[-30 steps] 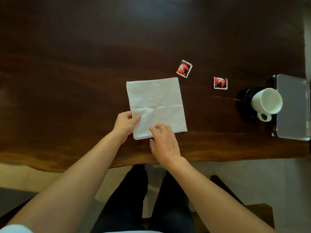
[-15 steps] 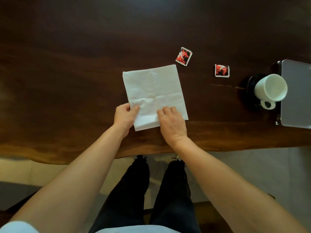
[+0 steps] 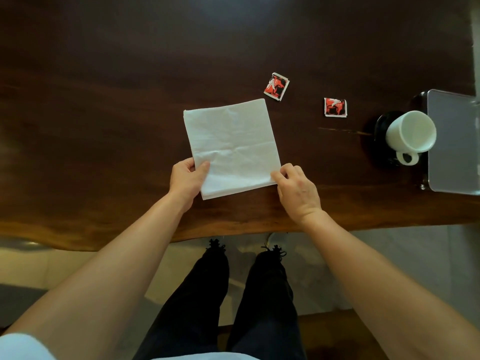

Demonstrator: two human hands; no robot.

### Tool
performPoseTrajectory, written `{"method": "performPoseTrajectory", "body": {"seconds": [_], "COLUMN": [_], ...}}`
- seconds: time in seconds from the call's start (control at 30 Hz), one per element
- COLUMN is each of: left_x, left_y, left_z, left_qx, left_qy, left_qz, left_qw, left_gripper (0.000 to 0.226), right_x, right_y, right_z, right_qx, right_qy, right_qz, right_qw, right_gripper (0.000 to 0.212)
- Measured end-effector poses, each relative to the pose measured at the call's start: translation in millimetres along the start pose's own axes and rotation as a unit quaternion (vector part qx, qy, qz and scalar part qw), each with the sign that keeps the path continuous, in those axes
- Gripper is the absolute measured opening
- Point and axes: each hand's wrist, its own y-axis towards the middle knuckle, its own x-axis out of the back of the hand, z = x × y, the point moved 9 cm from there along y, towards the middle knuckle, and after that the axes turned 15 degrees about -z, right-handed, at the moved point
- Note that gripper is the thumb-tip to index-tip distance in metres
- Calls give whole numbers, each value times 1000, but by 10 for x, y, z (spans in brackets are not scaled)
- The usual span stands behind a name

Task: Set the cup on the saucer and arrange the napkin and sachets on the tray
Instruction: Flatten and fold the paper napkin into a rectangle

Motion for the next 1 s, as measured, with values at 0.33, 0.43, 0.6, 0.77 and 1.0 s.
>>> {"method": "performPoseTrajectory", "body": {"seconds": [0.33, 0.43, 0.6, 0.77, 1.0], "left_x": [270, 306, 331, 392, 397], "left_y": [-125, -117, -119, -230, -323], "left_z": [125, 111, 89, -64, -248], "left_qx": [33, 4, -49, -168, -264], "left_qy": [-29, 10, 38, 140, 178], "left_qz": [-6, -64, -144, -198, -197], "left_qw": [999, 998, 988, 955, 927], "left_gripper": [24, 23, 24, 18, 15], "right_x": [54, 64, 47, 10, 81], "right_y": [-35, -25, -31, -23, 17], "right_z": [-174, -161, -123, -171, -131], "right_qx": [-26, 4, 38, 4, 12], "right_qy": [13, 12, 17, 20, 29], "right_qz": [-13, -7, 11, 36, 80], "right_qw": [999, 1000, 999, 999, 996], "right_gripper": [14, 16, 20, 19, 22]}}
